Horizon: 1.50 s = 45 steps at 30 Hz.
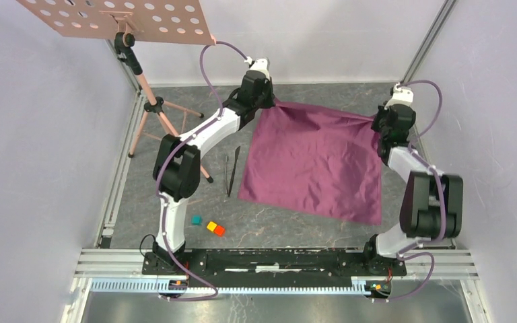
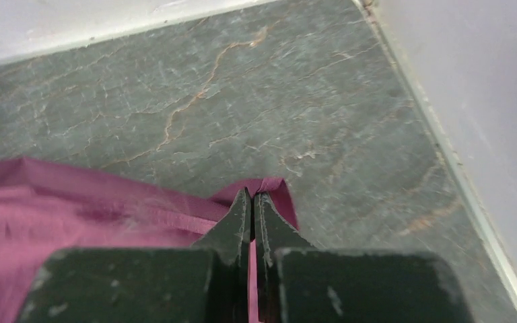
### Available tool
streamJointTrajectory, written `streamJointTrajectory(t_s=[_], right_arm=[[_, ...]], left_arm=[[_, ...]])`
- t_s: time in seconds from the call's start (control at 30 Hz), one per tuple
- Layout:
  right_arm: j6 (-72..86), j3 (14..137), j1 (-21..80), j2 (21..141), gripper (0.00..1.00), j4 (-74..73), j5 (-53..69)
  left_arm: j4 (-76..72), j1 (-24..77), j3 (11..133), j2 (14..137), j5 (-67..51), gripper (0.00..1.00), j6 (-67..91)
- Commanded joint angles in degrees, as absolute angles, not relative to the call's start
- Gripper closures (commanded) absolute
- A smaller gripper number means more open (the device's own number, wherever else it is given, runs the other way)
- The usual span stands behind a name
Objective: Fold the napkin into a case and place the utensils inside
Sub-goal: Fold and flatten the napkin at the center of the board.
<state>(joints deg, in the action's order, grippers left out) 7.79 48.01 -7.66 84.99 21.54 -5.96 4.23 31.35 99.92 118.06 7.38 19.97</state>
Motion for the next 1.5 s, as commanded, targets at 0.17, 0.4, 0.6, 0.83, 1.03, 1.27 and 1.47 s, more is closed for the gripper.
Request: streamJointTrajectory(t_s=[0.17, 0.4, 0.6, 0.83, 1.03, 1.27, 1.47], right_arm=[[6.0, 58.5, -7.9, 96.0, 1.0, 25.3, -0.1], [8.9, 57.7, -7.9, 92.7, 1.0, 16.9, 1.7], [11.4, 52.5, -7.9, 84.7, 1.0, 4.7, -0.7], [11.5, 46.8, -8.0, 76.0, 1.0, -6.5, -6.1], [11.6, 36.0, -7.9, 69.2, 1.0, -4.5, -2.1], [11.2, 30.1, -7.9, 66.0, 1.0, -3.6, -1.1], [11.2, 29.0, -8.0, 64.6, 1.0, -3.6, -2.8]], left_arm=[[0.2, 29.2, 107.2, 121.6, 8.2, 0.98, 17.6], [1.5, 29.0, 101.8, 118.9, 6.7, 0.98, 19.7], [14.4, 28.8, 97.8, 114.1, 6.6, 0.98, 26.5], [27.7, 28.7, 91.2, 108.5, 5.1, 0.98, 35.9], [26.1, 28.8, 80.9, 106.3, -2.5, 0.98, 38.4], [24.3, 28.8, 73.4, 105.4, -5.8, 0.98, 38.8], [23.0, 29.1, 70.1, 104.0, -7.8, 0.98, 38.6]])
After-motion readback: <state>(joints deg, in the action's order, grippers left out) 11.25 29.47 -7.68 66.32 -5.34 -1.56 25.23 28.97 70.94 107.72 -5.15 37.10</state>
